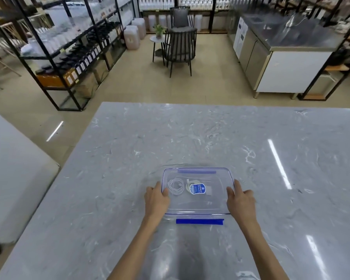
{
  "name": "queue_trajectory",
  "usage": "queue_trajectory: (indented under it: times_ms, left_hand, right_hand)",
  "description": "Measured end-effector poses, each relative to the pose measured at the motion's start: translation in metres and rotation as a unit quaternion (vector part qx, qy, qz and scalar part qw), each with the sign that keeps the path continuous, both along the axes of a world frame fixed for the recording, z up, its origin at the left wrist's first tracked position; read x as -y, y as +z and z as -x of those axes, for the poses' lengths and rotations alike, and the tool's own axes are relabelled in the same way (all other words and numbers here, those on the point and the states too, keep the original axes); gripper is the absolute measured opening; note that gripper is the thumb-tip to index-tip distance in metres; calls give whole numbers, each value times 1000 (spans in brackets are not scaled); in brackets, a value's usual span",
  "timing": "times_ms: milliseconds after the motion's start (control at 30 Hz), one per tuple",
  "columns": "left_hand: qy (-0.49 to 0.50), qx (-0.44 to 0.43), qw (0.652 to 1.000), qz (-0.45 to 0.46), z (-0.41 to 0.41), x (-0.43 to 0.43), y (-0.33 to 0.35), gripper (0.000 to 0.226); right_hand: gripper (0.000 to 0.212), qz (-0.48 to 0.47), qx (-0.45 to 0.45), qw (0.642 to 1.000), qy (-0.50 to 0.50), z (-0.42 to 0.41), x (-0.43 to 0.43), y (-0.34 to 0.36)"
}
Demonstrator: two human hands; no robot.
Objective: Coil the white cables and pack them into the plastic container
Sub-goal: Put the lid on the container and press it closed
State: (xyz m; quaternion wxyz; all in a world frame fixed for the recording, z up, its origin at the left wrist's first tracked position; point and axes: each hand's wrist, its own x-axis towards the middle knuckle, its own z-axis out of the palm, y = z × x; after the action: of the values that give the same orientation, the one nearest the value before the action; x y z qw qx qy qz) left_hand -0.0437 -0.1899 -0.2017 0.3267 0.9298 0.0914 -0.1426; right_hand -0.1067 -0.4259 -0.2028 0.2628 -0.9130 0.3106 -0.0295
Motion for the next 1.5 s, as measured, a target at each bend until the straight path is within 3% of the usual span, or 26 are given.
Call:
queue_trajectory:
  times_ms: [200,300,467,567,800,900,1033,1167,1267,1500]
  left_hand:
    - [-10,7,999,36,-2,-3,0,22]
    - [-14,1,999,52,-3,-2,0,24]
    - [-9,-38,999,36,-7,-2,-6,37]
    - [-6,-61,997,51,-12,-5,-10,43]
    - [-12,-98,995,29,-19,-4,-11,32]
    - [-9,-93,995,21,-21,-3,-11,36]
    - [2,-99,991,92,-22,-12,-13,46]
    - [15,-106,980,165,-20,-16,-14,49]
    - [17,-115,980,164,-17,-15,-13,53]
    - [18,-80,988,130,-15,-16,-12,57]
  right_hand:
    - [49,26,-104,994,18,-1,8,1]
    - [46,-45,-71,996,10,2,10,0]
    - [50,-61,-69,996,8,5,10,-5]
    - [55,-49,-81,995,7,9,7,-8]
    - [48,33,-72,996,33,14,4,-11]
    - [53,7,-56,998,-5,11,-2,-6]
    - [52,44,-17,999,2,13,-8,-3]
    - [49,-29,-8,1000,3,11,-1,-3]
    - [51,-73,-16,997,2,13,7,-2]
    - [52,-79,-38,996,10,12,7,2]
